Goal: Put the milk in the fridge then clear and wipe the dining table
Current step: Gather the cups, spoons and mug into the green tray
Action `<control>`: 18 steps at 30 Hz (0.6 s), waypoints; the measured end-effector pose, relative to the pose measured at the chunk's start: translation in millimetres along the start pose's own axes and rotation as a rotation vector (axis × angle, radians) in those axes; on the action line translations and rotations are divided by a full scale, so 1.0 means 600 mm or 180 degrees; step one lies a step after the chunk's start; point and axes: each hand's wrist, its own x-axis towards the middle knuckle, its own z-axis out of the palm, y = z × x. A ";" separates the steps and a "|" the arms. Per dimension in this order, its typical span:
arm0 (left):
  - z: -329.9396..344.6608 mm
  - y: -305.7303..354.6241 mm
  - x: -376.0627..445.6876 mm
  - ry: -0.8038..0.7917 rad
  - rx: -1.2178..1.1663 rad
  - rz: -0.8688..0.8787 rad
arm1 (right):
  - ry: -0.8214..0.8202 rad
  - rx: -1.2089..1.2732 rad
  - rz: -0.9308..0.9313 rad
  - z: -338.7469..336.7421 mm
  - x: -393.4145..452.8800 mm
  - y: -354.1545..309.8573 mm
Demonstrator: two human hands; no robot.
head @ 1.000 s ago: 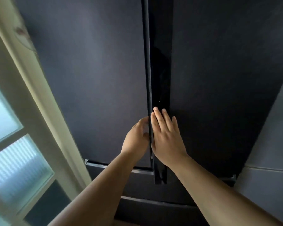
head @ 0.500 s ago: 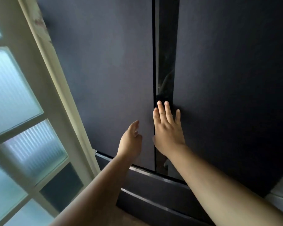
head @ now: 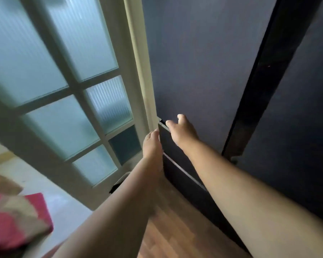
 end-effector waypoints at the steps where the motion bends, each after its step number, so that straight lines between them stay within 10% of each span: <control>1: -0.029 -0.008 -0.001 0.0161 0.0041 -0.0041 | -0.0137 0.0223 0.0132 0.030 -0.006 0.002; 18: -0.580 -0.006 -0.094 0.1704 -0.0514 -0.0035 | -0.1664 0.0395 -0.0256 0.492 -0.262 -0.210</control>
